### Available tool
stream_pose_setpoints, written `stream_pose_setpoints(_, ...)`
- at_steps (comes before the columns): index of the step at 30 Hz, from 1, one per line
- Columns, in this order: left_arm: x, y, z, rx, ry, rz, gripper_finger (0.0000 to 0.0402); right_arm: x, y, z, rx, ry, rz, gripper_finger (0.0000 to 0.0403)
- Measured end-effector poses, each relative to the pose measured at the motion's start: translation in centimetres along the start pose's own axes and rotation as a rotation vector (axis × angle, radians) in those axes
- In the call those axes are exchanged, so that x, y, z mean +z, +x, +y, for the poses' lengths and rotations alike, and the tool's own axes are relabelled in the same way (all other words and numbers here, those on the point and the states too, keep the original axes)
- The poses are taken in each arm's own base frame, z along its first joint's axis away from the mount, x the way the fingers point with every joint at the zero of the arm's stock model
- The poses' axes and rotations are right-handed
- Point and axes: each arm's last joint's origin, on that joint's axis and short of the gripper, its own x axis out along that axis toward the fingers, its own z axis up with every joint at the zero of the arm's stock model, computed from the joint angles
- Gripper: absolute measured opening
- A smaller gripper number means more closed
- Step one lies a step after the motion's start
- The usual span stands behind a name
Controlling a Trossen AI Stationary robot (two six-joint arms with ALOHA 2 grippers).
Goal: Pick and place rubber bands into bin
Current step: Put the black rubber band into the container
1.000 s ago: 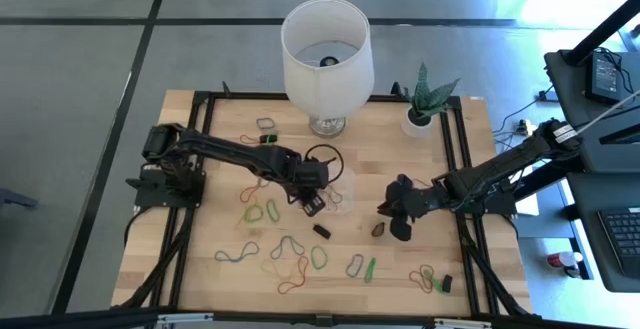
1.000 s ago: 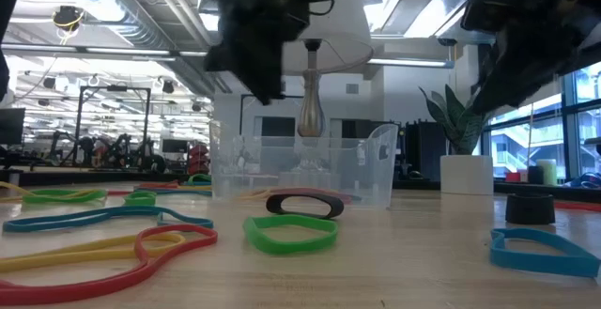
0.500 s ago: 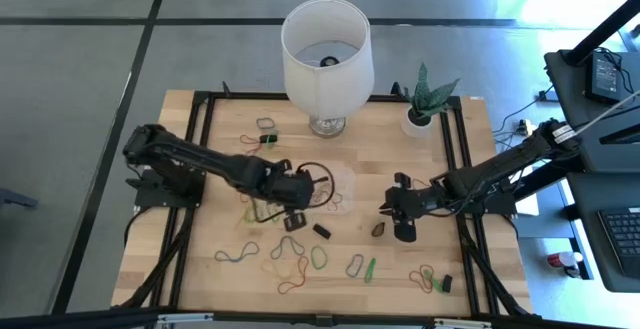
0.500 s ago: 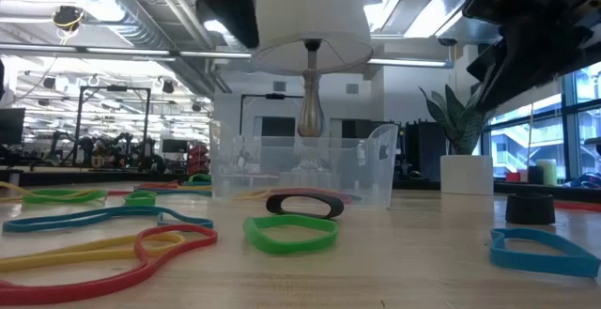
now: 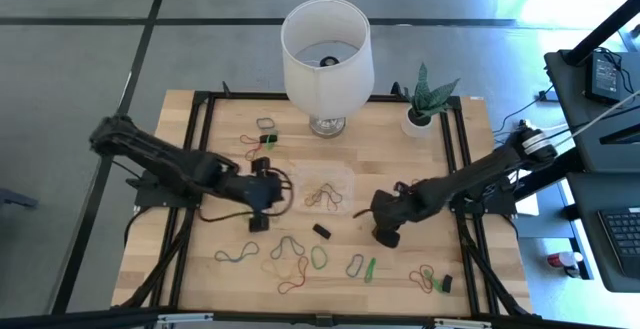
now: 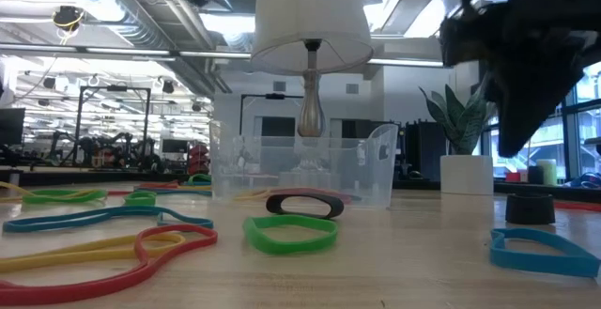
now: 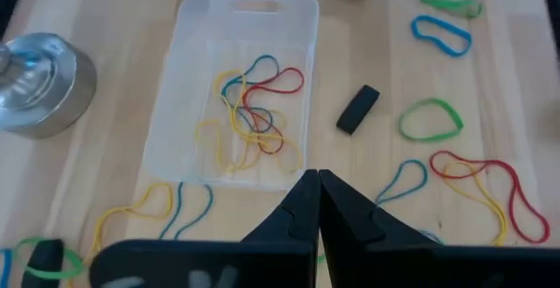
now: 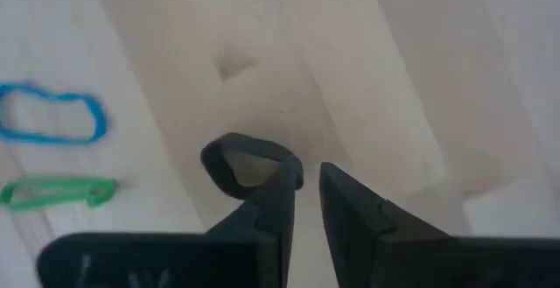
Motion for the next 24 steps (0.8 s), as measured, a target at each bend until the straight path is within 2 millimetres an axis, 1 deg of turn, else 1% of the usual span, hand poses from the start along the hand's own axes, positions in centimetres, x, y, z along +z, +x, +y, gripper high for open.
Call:
stream_pose_setpoints(3,-2.0,-0.6,0.9,-0.012,-0.039,-0.069,0.0001,0.4,0.4,0.6,-0.035,0.113,0.038,0.0076)
stream_pose_setpoints(7,-4.4,-1.0,1.9,-0.030,-0.106,-0.118,0.0003,0.8,1.1,1.0,-0.061,0.246,0.054,0.0112)
stream_pose_setpoints(12,-6.9,-1.1,2.8,-0.049,-0.179,-0.105,0.0001,0.3,2.3,1.0,-0.102,0.461,0.109,0.0157)
stream_pose_setpoints(14,-7.5,-1.1,2.9,-0.071,-0.180,-0.099,0.0003,0.2,2.7,1.1,-0.113,0.521,0.112,0.0171)
stream_pose_setpoints(16,-8.0,-1.1,3.1,-0.081,-0.178,-0.093,0.0003,0.3,3.1,1.5,-0.094,0.548,0.109,0.0182)
stream_pose_setpoints(18,-8.2,-1.1,3.1,-0.083,-0.179,-0.092,0.0002,0.1,3.6,1.6,-0.097,0.571,0.141,0.0188)
stream_pose_setpoints(21,-8.2,-1.1,3.1,-0.085,-0.178,-0.095,0.0002,-0.2,4.7,2.0,-0.103,0.589,0.191,0.0189)
stream_pose_setpoints(24,-8.1,-1.2,3.1,-0.089,-0.164,-0.106,0.0004,-0.4,5.5,2.2,-0.121,0.618,0.194,0.0177)
